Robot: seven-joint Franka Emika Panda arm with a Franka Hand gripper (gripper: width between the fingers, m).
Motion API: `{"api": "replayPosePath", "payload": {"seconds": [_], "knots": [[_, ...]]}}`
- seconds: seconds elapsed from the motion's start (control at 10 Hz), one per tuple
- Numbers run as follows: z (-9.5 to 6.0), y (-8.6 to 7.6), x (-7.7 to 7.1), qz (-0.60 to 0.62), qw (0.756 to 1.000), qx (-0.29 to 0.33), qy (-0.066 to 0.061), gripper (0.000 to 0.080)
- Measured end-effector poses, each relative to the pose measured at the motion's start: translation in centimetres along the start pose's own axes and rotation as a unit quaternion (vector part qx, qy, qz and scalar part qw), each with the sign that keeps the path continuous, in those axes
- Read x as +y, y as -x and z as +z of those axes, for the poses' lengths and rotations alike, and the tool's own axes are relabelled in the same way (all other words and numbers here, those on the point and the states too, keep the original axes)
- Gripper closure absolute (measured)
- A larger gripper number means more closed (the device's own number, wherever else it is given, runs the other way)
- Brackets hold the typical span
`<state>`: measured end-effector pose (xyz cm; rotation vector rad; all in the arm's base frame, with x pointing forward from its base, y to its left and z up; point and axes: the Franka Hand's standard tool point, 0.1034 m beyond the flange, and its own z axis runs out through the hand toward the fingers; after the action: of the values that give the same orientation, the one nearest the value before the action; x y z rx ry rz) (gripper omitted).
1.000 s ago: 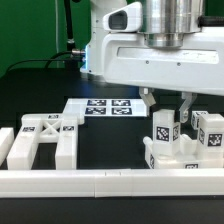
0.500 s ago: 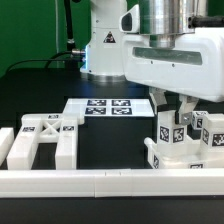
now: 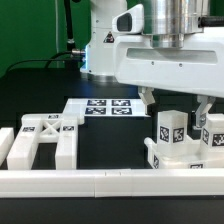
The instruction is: Assemble chair
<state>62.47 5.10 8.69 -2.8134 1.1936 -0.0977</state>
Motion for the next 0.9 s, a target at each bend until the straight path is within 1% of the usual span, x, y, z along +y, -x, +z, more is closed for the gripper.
{"api": "replayPosePath", "payload": {"seconds": [0.2, 0.3, 0.6, 0.7, 0.8, 0.9], "knots": [[0.03, -0.08, 0.11, -0.098, 0.995, 0.000, 0.001, 0.0151], [0.06, -0.12, 0.20, -0.156, 0.988, 0.001, 0.002, 0.0151], [0.08, -0.15, 0.02, -0.317, 0.948, 0.010, 0.007, 0.0151], [0.06, -0.15, -0.03, -0.358, 0.934, 0.012, 0.010, 0.0151], [0.05, -0.16, -0.09, -0.381, 0.924, 0.013, 0.011, 0.0151], [0.02, -0.26, -0.04, -0.420, 0.907, 0.014, 0.015, 0.0151]]}}
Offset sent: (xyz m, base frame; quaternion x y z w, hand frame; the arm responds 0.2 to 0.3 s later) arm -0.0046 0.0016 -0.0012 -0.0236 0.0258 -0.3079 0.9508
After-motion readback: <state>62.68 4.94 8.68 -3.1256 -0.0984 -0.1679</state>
